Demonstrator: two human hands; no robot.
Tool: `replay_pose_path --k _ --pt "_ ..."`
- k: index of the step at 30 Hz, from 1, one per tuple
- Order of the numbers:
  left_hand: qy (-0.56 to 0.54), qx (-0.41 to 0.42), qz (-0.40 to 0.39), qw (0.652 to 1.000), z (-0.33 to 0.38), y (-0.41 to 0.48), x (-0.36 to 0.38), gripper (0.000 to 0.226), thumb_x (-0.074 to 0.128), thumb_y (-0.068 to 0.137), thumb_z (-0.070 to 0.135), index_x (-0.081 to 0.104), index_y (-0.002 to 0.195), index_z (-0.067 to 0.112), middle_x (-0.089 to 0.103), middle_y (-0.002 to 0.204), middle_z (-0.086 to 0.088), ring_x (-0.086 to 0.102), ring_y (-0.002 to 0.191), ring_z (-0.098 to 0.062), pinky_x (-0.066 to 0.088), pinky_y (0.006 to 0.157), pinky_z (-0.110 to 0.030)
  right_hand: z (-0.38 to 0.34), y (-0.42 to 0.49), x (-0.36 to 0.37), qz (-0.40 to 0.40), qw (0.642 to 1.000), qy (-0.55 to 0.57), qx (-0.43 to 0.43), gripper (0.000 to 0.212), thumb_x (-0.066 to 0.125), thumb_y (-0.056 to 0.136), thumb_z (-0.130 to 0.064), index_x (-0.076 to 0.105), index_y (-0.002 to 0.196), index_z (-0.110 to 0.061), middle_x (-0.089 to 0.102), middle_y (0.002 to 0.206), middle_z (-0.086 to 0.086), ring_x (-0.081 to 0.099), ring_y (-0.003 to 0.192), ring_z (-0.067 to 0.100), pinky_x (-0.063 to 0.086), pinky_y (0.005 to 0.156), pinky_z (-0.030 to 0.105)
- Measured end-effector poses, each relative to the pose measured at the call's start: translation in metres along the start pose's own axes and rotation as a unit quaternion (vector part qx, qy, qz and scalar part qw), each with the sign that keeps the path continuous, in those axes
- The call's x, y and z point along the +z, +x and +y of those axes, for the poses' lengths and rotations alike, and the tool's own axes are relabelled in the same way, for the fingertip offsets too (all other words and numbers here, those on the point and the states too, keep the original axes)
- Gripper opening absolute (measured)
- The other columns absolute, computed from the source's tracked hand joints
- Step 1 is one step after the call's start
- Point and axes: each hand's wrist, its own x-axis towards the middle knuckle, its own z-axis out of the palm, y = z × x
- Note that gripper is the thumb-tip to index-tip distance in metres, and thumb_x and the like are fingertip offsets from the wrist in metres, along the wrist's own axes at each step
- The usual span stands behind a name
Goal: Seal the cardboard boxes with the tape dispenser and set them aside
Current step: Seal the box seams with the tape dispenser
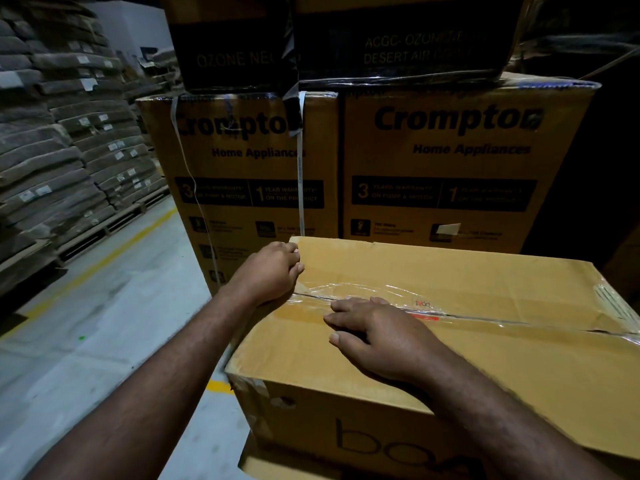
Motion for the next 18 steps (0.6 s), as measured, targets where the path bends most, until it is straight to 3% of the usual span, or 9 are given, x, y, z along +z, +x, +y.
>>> replay_pose_path --k 2,9,12,18 --pt "0.011 -0.007 -0.011 1.000 0.002 0.006 -0.002 0.042 0.043 0.105 0.046 0.058 0.135 0.021 0.051 0.146 0.000 0.046 0.134 -0.018 0.044 0.106 -0.046 -0.002 0.000 0.000 0.000 1.000 -0.014 -0.004 0.046 0.042 0.101 -0.047 0.046 0.147 -0.036 0.034 0.159 -0.014 0.024 0.147 0.005 0.013 0.123 0.038" --pt "-0.040 -0.046 -0.100 0.993 0.001 0.047 0.002 0.065 0.030 0.106 0.055 0.025 0.158 0.018 0.022 0.167 -0.002 0.028 0.150 -0.025 0.033 0.116 -0.057 -0.006 -0.005 -0.001 -0.007 0.999 -0.040 -0.012 0.048 0.038 0.103 -0.044 0.041 0.150 -0.033 0.031 0.161 -0.009 0.020 0.149 0.009 0.009 0.123 0.040" --pt "-0.086 -0.078 -0.103 0.988 0.006 0.061 0.007 0.065 0.031 0.106 0.054 0.026 0.159 0.017 0.022 0.167 -0.005 0.023 0.153 -0.025 0.026 0.121 -0.053 -0.005 -0.005 -0.004 0.001 1.000 -0.029 -0.004 0.047 0.040 0.102 -0.045 0.043 0.148 -0.033 0.033 0.160 -0.010 0.023 0.148 0.008 0.012 0.121 0.038" --pt "-0.135 -0.093 -0.050 0.985 0.009 0.056 0.015 0.054 0.038 0.108 0.043 0.039 0.152 0.012 0.041 0.155 -0.013 0.040 0.141 -0.030 0.038 0.113 -0.048 0.032 -0.030 -0.030 0.022 0.993 -0.048 0.101 0.047 0.045 0.098 -0.053 0.049 0.143 -0.038 0.040 0.154 -0.019 0.036 0.141 0.009 0.037 0.112 0.041"
